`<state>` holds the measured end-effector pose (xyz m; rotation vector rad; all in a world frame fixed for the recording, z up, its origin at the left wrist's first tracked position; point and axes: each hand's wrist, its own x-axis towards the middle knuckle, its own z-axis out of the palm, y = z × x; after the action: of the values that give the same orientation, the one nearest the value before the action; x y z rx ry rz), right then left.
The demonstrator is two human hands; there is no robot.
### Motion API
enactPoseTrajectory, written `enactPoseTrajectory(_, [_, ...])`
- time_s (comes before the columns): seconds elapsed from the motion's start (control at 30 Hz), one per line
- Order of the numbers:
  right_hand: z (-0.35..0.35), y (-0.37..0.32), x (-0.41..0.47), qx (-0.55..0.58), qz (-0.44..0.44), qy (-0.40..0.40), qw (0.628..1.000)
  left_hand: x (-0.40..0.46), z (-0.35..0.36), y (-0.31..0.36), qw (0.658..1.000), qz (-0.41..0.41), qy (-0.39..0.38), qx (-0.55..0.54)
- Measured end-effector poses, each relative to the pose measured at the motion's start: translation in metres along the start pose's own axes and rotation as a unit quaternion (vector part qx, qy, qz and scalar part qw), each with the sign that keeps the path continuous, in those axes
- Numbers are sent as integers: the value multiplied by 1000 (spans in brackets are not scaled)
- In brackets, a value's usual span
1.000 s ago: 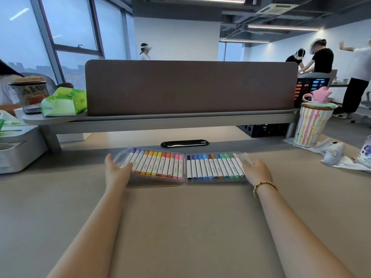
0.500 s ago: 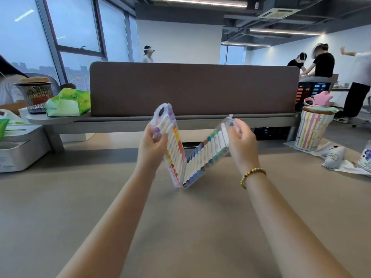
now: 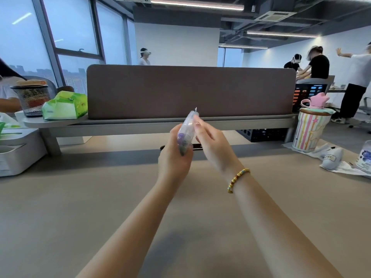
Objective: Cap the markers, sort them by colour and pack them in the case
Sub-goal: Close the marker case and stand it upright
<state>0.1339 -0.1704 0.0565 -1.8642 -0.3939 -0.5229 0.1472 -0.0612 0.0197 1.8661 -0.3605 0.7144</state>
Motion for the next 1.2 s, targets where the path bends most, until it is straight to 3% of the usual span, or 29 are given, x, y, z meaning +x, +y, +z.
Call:
enactPoseTrajectory(0.1, [-7,7,1,-13,-30,131,991,8,-15,-6,991,-19,-16,-133])
enactPoseTrajectory(0.17, [-15,17,2,-60,14,175,983,14,-24,-7,976,-70,-17,-206])
enactPoseTrajectory(0.23, [-20,26,1,-36,111,127,985,15,-30,-8,957,-110,-29,-267])
enactPoseTrajectory(0.3, [-22,29,-1,44,151,60,986,16,-34,-11,945,-121,-54,-299])
enactPoseTrajectory(0.37, [-22,28,0,94,120,26,988,18,-37,-11,947,-118,-76,-290])
enactPoseTrajectory(0.43, [-17,23,1,94,79,46,991,20,-37,-7,960,-95,-72,-255])
enactPoseTrajectory(0.53, [-9,20,-2,67,24,124,990,21,-32,-1,980,-52,-15,-190])
enactPoseTrajectory(0.83, [3,13,-4,42,-24,175,983,21,-32,3,986,-25,94,-136])
enactPoseTrajectory(1.03, [-7,5,3,59,-42,196,978,22,-33,12,985,-10,37,-170])
enactPoseTrajectory(1.2, [-3,6,2,39,-67,228,971,23,-33,15,982,-22,33,-183])
